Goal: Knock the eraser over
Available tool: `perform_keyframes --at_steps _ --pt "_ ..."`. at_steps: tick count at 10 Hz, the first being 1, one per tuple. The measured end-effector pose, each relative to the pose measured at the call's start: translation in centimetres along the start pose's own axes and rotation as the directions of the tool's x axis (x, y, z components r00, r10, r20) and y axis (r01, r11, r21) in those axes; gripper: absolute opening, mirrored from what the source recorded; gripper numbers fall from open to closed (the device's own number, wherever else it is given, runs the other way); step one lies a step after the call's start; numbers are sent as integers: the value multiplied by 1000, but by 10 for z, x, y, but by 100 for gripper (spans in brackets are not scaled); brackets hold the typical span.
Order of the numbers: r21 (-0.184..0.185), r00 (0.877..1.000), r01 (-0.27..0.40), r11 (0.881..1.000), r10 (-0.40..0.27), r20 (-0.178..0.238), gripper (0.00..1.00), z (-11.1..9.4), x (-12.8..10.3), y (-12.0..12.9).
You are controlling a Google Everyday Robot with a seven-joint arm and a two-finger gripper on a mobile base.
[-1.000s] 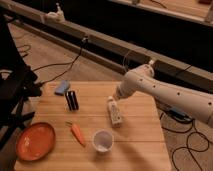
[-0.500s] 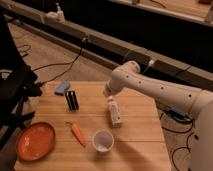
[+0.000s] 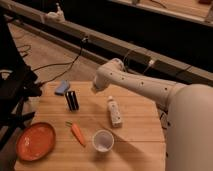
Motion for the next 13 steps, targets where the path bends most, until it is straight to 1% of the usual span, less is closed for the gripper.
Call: perform_keyframes --at_steps 2,5,8,9,11,12,13 --pt "-43 1000 16 999 -16 5 0 17 -13 13" --pt "-121 999 38 992 -33 44 0 30 -37 39" --pt "-211 993 89 973 -71 90 0 36 -62 78" --pt "-252 990 113 961 -89 105 0 36 -68 96" --pt "-324 986 148 934 -113 124 0 32 -69 125" --pt "-356 983 166 920 -127 132 0 28 -66 137" --pt "-391 980 188 901 -145 136 0 22 -60 149"
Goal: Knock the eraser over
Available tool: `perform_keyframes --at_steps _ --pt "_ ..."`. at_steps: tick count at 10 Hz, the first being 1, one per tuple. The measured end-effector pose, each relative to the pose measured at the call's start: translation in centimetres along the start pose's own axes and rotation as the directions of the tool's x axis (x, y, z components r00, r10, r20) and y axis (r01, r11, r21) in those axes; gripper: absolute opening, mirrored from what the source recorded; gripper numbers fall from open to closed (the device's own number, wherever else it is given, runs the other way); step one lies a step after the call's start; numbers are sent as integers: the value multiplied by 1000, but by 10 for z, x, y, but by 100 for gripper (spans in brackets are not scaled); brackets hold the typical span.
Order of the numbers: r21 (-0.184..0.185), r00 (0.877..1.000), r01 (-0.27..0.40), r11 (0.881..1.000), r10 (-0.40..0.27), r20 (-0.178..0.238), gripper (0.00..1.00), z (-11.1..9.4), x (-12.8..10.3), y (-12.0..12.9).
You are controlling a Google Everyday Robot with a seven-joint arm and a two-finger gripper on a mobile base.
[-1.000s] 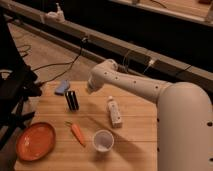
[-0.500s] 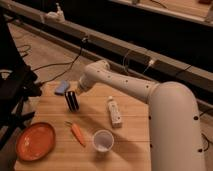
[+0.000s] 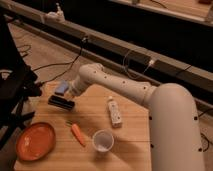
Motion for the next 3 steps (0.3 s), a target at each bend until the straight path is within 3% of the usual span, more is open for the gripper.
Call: perform_keyframes --at_steps 1,3 --pt "-34 1000 24 999 -24 -10 4 -3 6 10" --pt "-42 999 31 999 -32 -15 5 -6 11 11"
